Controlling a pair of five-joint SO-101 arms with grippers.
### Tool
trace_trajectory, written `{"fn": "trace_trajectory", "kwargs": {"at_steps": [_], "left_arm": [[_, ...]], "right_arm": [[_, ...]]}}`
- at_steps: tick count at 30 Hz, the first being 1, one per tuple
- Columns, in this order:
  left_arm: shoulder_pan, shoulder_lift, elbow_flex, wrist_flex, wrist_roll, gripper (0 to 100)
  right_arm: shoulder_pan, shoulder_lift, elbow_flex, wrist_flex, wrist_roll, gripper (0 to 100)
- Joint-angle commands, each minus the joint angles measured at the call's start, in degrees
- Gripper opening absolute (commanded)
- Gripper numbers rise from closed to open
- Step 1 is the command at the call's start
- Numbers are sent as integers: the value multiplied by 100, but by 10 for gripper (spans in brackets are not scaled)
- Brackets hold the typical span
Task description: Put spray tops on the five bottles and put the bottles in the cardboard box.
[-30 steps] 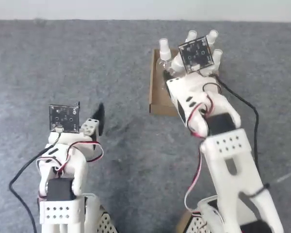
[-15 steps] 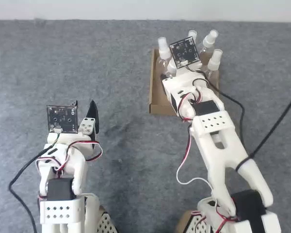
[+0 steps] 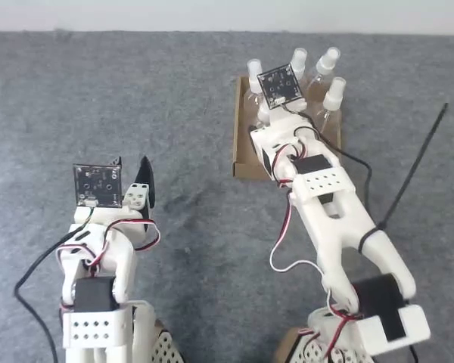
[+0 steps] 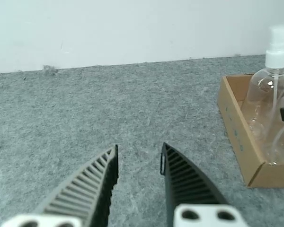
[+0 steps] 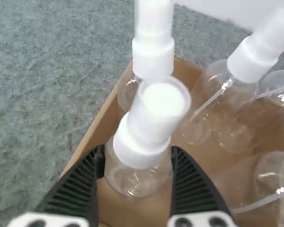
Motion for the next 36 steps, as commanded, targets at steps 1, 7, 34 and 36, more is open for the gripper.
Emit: {"fn": "trace_trajectory", "kwargs": {"at_steps": [1, 7, 34, 36], "left_arm": [[-18, -105, -13, -158, 35, 130], [-18, -105, -13, -158, 35, 130], [-18, -88, -13, -158, 35, 130], [-18, -105, -13, -158, 35, 130]], "right_arm": [[40, 57, -35, -136, 62, 11], [40, 57, -35, -92, 62, 142], [-92, -1376, -141, -40, 114, 246], [-92, -1824, -185, 338, 123, 243]]}}
